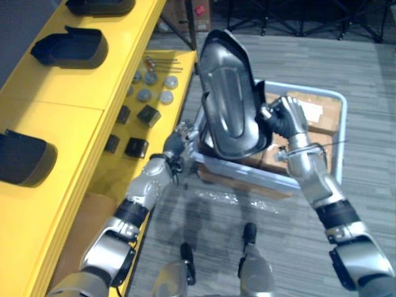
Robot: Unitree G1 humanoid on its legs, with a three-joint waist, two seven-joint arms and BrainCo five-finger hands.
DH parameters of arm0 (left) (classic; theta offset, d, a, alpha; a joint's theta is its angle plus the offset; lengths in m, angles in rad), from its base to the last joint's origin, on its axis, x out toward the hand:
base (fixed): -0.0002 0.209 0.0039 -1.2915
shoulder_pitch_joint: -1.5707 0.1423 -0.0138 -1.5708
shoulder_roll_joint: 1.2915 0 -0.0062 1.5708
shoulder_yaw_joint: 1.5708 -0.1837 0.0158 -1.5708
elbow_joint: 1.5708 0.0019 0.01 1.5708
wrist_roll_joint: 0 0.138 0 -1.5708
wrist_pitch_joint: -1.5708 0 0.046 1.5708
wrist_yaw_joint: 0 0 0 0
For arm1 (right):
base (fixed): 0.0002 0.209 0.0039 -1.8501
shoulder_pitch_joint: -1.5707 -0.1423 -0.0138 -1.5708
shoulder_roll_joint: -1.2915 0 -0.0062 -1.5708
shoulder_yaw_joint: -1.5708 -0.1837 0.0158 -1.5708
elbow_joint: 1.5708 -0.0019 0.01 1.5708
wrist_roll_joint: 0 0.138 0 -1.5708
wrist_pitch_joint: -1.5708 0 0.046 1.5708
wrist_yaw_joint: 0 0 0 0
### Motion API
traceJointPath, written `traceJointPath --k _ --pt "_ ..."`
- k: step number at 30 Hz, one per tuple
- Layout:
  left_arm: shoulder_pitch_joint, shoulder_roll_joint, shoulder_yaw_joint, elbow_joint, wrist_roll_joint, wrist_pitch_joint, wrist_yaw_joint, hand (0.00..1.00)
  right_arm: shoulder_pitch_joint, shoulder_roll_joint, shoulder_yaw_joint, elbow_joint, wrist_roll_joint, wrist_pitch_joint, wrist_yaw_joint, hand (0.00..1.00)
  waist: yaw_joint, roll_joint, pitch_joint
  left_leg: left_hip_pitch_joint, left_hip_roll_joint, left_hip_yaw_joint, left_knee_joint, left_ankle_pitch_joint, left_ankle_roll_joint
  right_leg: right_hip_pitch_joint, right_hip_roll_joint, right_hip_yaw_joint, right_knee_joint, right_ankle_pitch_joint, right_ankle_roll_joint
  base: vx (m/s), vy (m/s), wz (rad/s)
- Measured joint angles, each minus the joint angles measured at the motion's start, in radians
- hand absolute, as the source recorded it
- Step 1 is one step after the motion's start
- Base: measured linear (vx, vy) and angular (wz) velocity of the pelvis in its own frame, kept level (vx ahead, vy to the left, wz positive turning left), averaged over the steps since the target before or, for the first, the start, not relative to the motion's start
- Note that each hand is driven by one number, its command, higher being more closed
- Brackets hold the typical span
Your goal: Walk over and take plastic housings, then place them on the shelf
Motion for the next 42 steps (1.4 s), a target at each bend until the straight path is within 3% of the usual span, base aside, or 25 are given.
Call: traceJointPath --k 6,13,21,28,42 --pt "0.0 0.001 -0.012 0.0 -0.001 -0.003 -0.011 0.0 -0.01 0.003 0.013 0.039 -0.018 0.0 0.007 1.0 0.001 0.0 0.0 -0.002 0.001 -0.002 0.008 -0.001 0.001 0.003 0.0 -0.002 0.0 0.0 -0.001 0.0 0.0 0.0" --pt "0.0 0.036 -0.046 -0.03 0.0 -0.044 -0.022 0.0 -0.011 0.006 0.026 0.048 -0.019 0.0 0.007 1.0 0.001 -0.002 0.0 -0.003 0.003 -0.005 0.011 -0.002 0.001 0.006 0.002 -0.005 0.0 0.0 -0.001 0.0 0.0 0.0" --pt "0.0 0.042 -0.047 -0.037 0.048 -0.066 -0.018 0.0 -0.011 0.03 0.032 0.085 -0.026 0.0 0.007 1.0 0.002 -0.019 -0.004 -0.004 0.004 -0.027 0.013 -0.002 0.001 0.021 0.003 -0.028 0.0 -0.001 -0.003 0.0 -0.004 0.06" --pt "0.001 0.078 -0.036 -0.038 0.088 -0.064 -0.013 0.0 -0.008 0.046 0.032 0.085 -0.026 0.0 0.003 1.0 0.002 -0.056 -0.012 -0.004 0.004 -0.027 0.016 -0.002 0.001 0.021 0.003 -0.027 0.0 -0.001 -0.003 0.0 0.0 0.0" --pt "0.005 0.091 0.041 -0.039 0.083 -0.02 -0.025 0.0 0.025 0.045 0.026 0.084 -0.028 0.001 0.003 1.0 0.003 -0.071 -0.021 -0.004 0.004 -0.027 0.018 -0.002 0.001 0.022 0.003 -0.027 0.0 -0.001 -0.003 0.0 0.0 0.0"
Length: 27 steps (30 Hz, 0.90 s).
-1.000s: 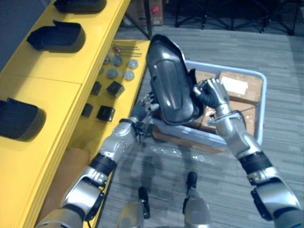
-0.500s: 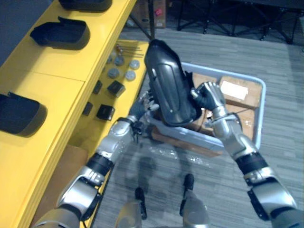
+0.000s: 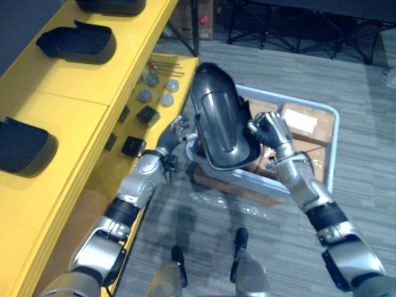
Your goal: Walk over and take plastic housings, then place them on the shelf
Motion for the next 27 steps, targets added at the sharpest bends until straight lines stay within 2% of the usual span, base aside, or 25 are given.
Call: traceJointPath --k 4,9,14,18,22,27 --pt "0.0 0.019 0.005 0.0 -0.007 0.005 -0.004 0.0 0.003 0.0 -0.004 -0.001 0.0 -0.001 0.0 1.0 0.0 -0.001 -0.001 0.0 0.0 0.0 0.003 0.0 0.0 0.001 0.0 0.0 0.0 0.0 0.0 0.0 0.0 0.0" --pt "0.0 0.025 0.01 0.0 -0.006 0.042 -0.003 0.0 0.011 -0.001 -0.004 -0.001 0.0 -0.003 0.0 1.0 0.001 -0.001 -0.001 -0.002 0.0 0.0 0.009 -0.001 0.001 0.001 0.0 0.0 0.0 0.0 0.0 0.0 0.0 0.0" --pt "0.0 0.023 0.01 0.003 0.0 0.065 -0.001 0.0 0.013 -0.001 0.004 -0.001 0.0 -0.034 0.003 1.0 0.002 -0.001 -0.001 -0.005 0.0 -0.002 0.011 -0.001 0.001 0.001 0.0 -0.002 0.0 0.0 0.0 0.0 0.0 0.0" --pt "0.0 0.014 0.007 0.006 0.011 0.065 0.0 0.0 0.017 0.0 0.018 -0.002 -0.013 -0.047 0.003 1.0 0.004 -0.001 -0.001 -0.014 0.0 -0.008 0.016 -0.002 0.0 -0.002 -0.001 -0.006 0.0 0.0 0.0 0.0 0.001 0.04" --pt "0.006 -0.019 0.006 0.029 0.044 0.061 0.002 0.0 0.045 0.005 0.046 -0.002 -0.037 -0.086 0.003 1.0 0.014 0.001 -0.002 -0.021 0.0 -0.011 0.025 -0.006 0.001 -0.003 -0.001 -0.009 0.0 0.0 0.0 0.0 0.0 0.01" --pt "0.054 -0.023 0.001 0.044 0.046 0.015 0.001 0.0 0.074 0.019 0.064 -0.002 -0.059 -0.108 0.003 1.0 0.021 0.002 -0.003 -0.022 0.0 -0.011 0.026 -0.007 0.001 -0.003 -0.001 -0.011 0.0 0.0 0.0 0.0 0.0 0.0"
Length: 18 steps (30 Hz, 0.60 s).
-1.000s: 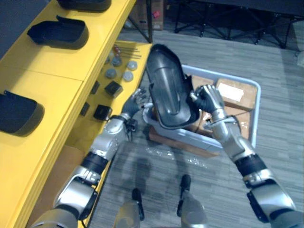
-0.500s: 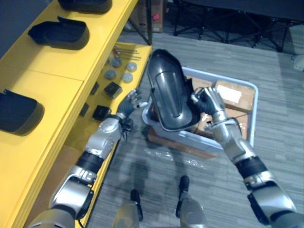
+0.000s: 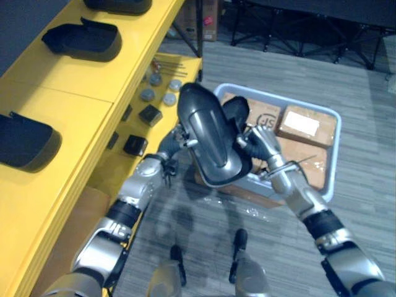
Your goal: Walk over and take plastic housings, then place them on the shelf
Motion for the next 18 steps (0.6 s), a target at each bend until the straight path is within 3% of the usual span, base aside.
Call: traceJointPath --k 9,10,16,18 --pt "0.094 -0.001 -0.018 0.001 0.03 -0.077 0.0 0.0 0.077 0.006 0.023 0.0 -0.013 -0.04 -0.001 1.0 0.008 0.019 -0.023 -0.013 -0.001 -0.014 0.002 0.0 0.0 -0.002 -0.001 -0.016 0.0 0.0 0.0 0.0 -0.001 0.04" --pt "0.103 -0.001 -0.024 0.001 0.03 -0.087 0.001 1.0 0.083 0.007 0.027 0.0 -0.013 -0.041 -0.002 1.0 0.008 0.019 -0.026 -0.013 -0.001 -0.014 0.001 0.0 0.0 -0.002 0.0 -0.016 0.0 0.0 0.0 0.0 0.0 0.0" --pt "0.152 -0.029 -0.05 0.001 0.018 -0.155 0.007 1.0 0.141 0.02 0.041 0.0 -0.005 -0.046 -0.05 1.0 0.009 0.019 -0.046 -0.013 0.0 -0.013 0.002 0.0 0.0 -0.002 0.0 -0.015 0.0 -0.001 0.0 0.0 0.0 0.0" --pt "0.158 -0.04 -0.052 0.001 0.011 -0.177 0.013 1.0 0.149 0.021 0.041 -0.001 0.001 -0.07 -0.068 1.0 0.009 0.019 -0.046 -0.013 0.0 -0.013 0.002 0.0 0.0 -0.002 0.0 -0.015 0.0 -0.001 -0.001 0.0 0.0 0.0"
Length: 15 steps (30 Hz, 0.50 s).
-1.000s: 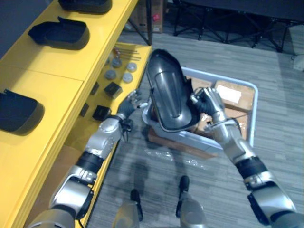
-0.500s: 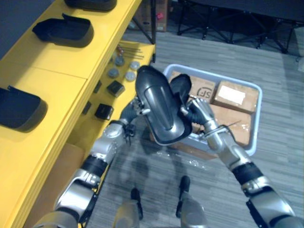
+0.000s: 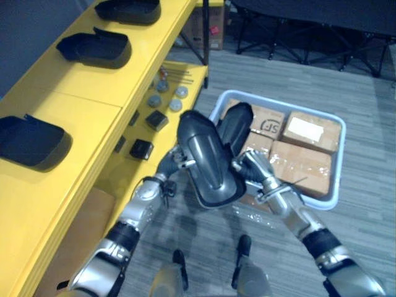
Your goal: Walk over and take plastic housings, then place them on the shelf
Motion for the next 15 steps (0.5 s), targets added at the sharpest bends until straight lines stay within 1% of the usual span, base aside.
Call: traceJointPath --k 3,5,8,9,11,12,15 --pt "0.0 -0.004 0.0 0.0 -0.024 -0.021 0.019 1.0 0.016 0.006 0.0 -0.032 0.01 -0.02 -0.022 1.0 -0.002 -0.001 -0.001 0.001 0.001 0.001 0.0 0.0 0.0 0.0 0.001 0.0 0.0 0.0 0.0 0.0 0.0 0.0" --pt "0.0 -0.004 0.0 0.0 -0.024 -0.027 0.037 1.0 0.02 0.015 0.001 -0.059 0.033 -0.021 -0.03 1.0 -0.002 -0.002 -0.002 0.001 0.001 0.001 -0.001 0.0 0.0 0.0 0.001 0.001 0.0 0.0 0.0 0.0 0.0 0.0" --pt "0.0 -0.018 -0.003 0.0 -0.031 -0.037 0.042 1.0 0.025 0.05 0.008 -0.111 0.077 -0.021 -0.045 1.0 -0.002 -0.008 -0.006 0.001 0.001 0.001 -0.003 0.0 -0.001 -0.001 0.001 0.002 0.0 0.0 -0.001 0.0 0.0 0.0" --pt "0.001 -0.032 -0.003 0.005 -0.034 -0.037 0.047 1.0 0.027 0.071 0.012 -0.135 0.096 -0.037 -0.055 1.0 -0.003 -0.011 -0.01 0.002 0.001 0.001 -0.003 0.0 -0.001 -0.001 0.001 0.002 0.0 0.0 -0.001 0.0 0.0 0.0" --pt "0.001 -0.029 -0.035 0.014 -0.04 -0.033 0.049 1.0 0.027 0.097 0.012 -0.171 0.113 -0.051 -0.075 1.0 -0.004 -0.016 -0.016 0.002 0.001 0.002 -0.004 0.0 0.0 -0.001 0.001 0.003 0.0 0.001 -0.001 0.0 0.0 0.0" --pt "0.002 -0.036 -0.083 0.027 -0.067 -0.025 0.049 1.0 0.026 0.118 0.023 -0.189 0.112 -0.075 -0.083 1.0 -0.004 -0.021 -0.029 0.002 0.001 0.003 -0.005 0.0 0.0 -0.001 0.001 0.004 0.0 0.001 -0.001 0.0 0.0 0.0" --pt "0.007 -0.035 -0.087 0.049 -0.073 -0.003 0.049 1.0 0.029 0.121 0.043 -0.188 0.109 -0.083 -0.081 1.0 -0.004 -0.035 -0.046 0.007 0.001 0.007 -0.007 0.0 0.0 -0.001 0.001 0.008 0.0 0.001 -0.001 0.0 0.002 -0.04"
